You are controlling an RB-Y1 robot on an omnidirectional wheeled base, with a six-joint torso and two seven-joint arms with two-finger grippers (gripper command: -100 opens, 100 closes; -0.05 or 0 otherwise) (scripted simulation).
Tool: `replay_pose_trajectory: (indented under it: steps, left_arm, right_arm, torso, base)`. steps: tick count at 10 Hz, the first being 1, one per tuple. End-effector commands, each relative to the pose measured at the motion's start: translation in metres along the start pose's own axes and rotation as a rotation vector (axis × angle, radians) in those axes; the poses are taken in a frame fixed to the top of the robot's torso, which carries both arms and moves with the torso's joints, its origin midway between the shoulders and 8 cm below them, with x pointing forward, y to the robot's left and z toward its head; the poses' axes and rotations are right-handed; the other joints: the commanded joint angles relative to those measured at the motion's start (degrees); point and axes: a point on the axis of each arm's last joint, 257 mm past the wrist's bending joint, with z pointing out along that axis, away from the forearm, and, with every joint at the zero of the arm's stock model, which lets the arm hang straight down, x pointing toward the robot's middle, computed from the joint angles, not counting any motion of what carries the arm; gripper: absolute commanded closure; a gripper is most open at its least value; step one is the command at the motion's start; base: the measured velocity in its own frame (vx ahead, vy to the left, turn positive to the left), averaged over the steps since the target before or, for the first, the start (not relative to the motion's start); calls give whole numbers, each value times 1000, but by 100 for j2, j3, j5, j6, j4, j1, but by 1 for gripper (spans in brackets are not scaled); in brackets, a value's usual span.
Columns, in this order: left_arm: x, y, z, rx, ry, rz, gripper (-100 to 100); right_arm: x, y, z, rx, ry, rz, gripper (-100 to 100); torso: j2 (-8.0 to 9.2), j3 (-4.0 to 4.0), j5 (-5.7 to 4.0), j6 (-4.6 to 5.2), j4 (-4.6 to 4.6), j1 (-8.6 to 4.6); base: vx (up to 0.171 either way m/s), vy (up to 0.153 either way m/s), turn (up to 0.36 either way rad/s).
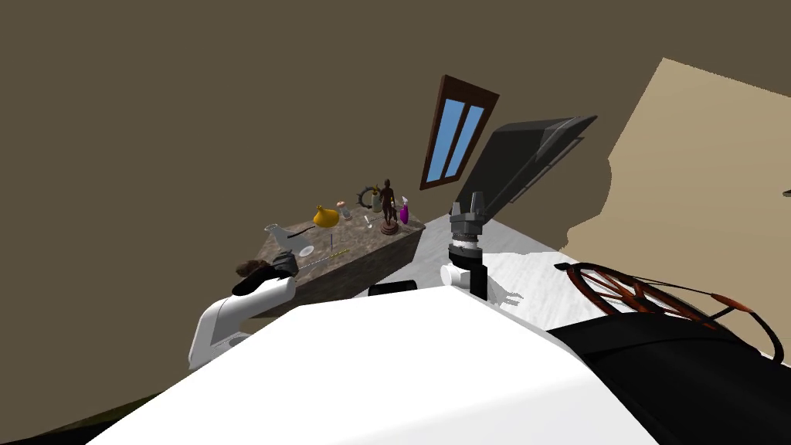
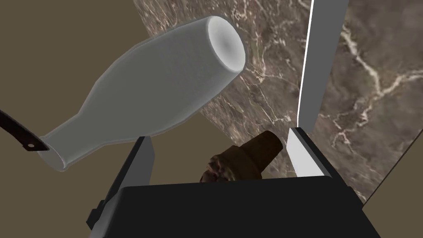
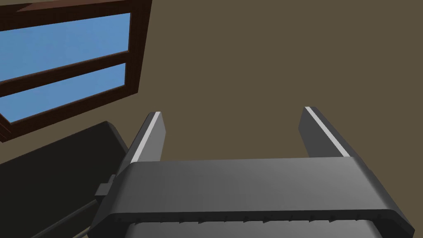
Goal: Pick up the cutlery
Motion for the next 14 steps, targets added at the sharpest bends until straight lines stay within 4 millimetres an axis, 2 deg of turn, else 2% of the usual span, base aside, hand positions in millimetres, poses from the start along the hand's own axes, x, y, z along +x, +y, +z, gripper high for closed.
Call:
replay_pose_trajectory:
  steps: [1,2,7,8,9,10,11,12,13,14]
  left_arm:
    - [0,14,-1,-53,-6,-24,-100]
    - [0,17,-1,-63,-6,-24,-100]
    - [12,61,-9,-213,1,-122,-100]
    - [16,67,-10,-230,5,-138,-100]
    - [13,64,-10,-217,2,-127,-100]
    - [14,65,-10,-220,2,-129,0]
    - [9,58,3,-211,3,-101,-100]
    - [12,60,7,-218,9,-104,-100]
    - [4,53,17,-206,4,-84,-100]
    - [11,55,23,-217,17,-82,-100]
  right_arm:
    - [0,0,0,0,0,0,0]
    - [0,0,0,0,0,0,0]
    - [0,0,0,0,0,0,0]
    - [0,0,0,0,0,0,0]
    - [0,0,0,0,0,0,0]
    - [0,0,0,0,0,0,0]
    - [0,0,0,0,0,0,0]
    - [0,0,0,0,0,0,0]
    - [0,0,0,0,0,0,0]
    - [0,0,0,0,0,0,0]
  torso:
    - [0,0,0,0,0,0]
    - [0,0,0,1,0,-3]
    - [0,0,-1,-1,0,-1]
    - [2,1,0,-2,0,0]
    - [2,1,0,-2,0,2]
    - [3,2,0,-2,1,6]
    - [4,2,1,-2,1,8]
    - [7,4,0,-4,1,0]
    - [8,4,-2,-2,2,-8]
    - [7,4,-5,-3,2,-21]
  base:
    - [10,-29,-142]
    - [8,-20,-49]
    - [8,-21,-86]
    - [6,-14,-30]
    - [3,-6,-4]
    - [0,0,0]
    - [-14,-33,149]
    - [-16,-55,66]
    - [-13,-91,105]
    - [-4,-80,77]
